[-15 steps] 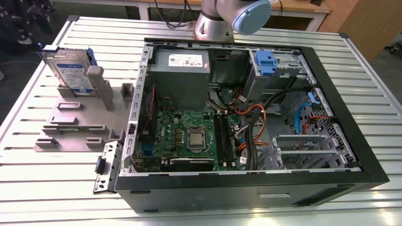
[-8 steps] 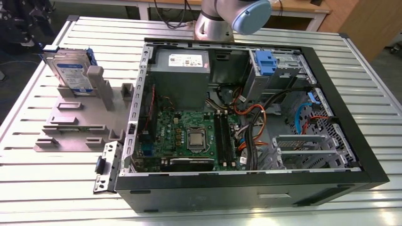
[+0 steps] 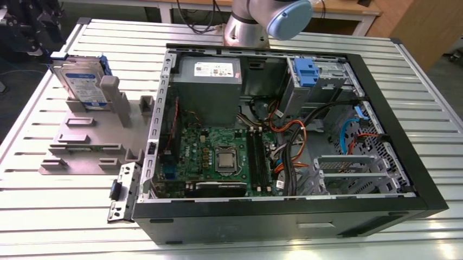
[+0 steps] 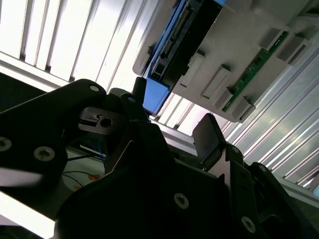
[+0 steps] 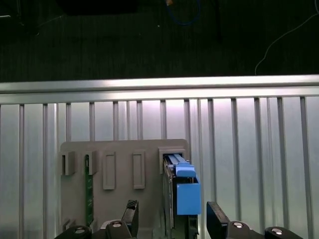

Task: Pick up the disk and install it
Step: 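Pick up the disk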

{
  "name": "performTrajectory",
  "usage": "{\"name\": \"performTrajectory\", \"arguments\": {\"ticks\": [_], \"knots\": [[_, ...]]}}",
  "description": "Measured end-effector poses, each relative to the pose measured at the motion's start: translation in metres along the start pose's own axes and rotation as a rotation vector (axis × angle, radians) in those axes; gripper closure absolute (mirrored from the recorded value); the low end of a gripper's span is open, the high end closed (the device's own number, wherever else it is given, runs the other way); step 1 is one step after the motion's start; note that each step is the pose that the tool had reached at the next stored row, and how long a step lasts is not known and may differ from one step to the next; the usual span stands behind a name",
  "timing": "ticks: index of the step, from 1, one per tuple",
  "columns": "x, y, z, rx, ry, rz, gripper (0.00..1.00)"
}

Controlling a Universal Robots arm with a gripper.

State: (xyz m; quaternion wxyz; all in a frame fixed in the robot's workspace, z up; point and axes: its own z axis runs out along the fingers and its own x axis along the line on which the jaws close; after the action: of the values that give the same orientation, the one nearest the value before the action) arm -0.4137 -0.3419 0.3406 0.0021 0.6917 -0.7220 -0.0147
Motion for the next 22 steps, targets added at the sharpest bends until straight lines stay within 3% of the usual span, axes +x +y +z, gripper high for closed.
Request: {"name": "performTrajectory", "arguments": {"ticks": [22], "knots": [[-0.0055,0.0005,0.0168,0.0,-0.001,-0.003,0.35]]}}
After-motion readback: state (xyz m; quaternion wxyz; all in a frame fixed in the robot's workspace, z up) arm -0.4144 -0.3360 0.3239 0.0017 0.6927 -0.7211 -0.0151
